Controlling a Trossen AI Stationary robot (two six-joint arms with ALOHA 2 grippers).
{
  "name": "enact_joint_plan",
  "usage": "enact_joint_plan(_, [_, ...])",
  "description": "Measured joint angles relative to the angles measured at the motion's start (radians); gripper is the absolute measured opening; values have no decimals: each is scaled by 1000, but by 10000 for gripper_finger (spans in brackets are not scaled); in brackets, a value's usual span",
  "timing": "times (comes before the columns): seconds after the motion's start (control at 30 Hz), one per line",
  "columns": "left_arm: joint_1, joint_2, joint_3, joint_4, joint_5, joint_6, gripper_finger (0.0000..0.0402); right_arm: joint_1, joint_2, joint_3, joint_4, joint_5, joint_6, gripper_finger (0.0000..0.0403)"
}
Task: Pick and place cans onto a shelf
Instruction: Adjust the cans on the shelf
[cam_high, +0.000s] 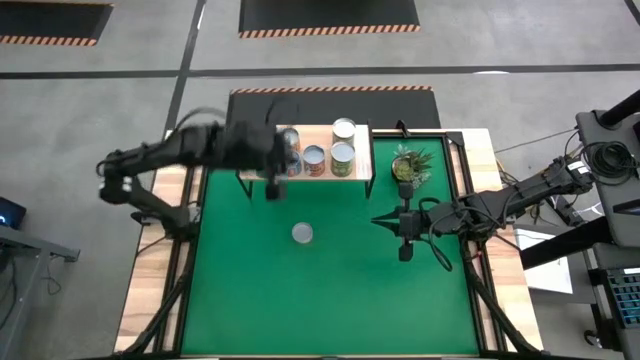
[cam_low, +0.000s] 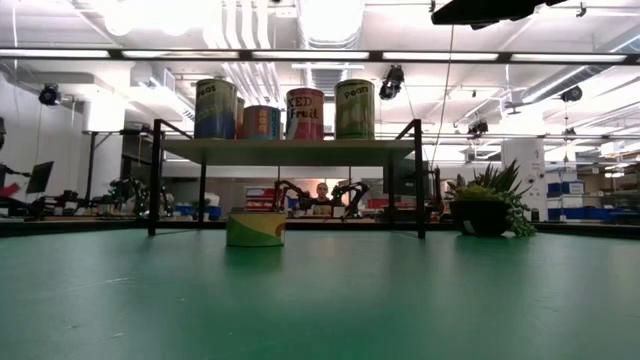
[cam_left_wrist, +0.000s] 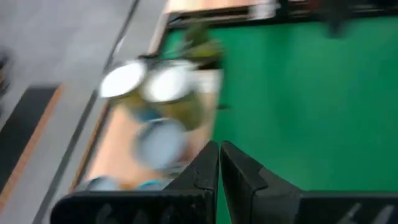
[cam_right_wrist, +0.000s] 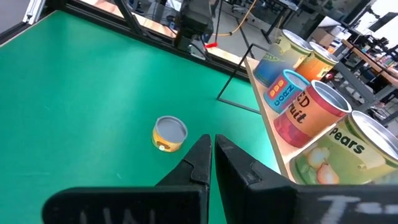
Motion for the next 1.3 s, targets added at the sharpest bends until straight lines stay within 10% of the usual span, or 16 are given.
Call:
enact_joint_plan(0.5, [-504, -313, -735, 524, -366, -37, 0, 0, 0, 2, 38, 107, 101, 9])
enact_joint_plan(1.0, [-526, -530, -837, 545, -554, -37, 0, -224, 0, 86, -36, 163, 334, 9])
enact_joint_plan(1.3, [-525, -576, -878, 546, -762, 0, 0, -517, 118, 278, -146, -123, 286, 9])
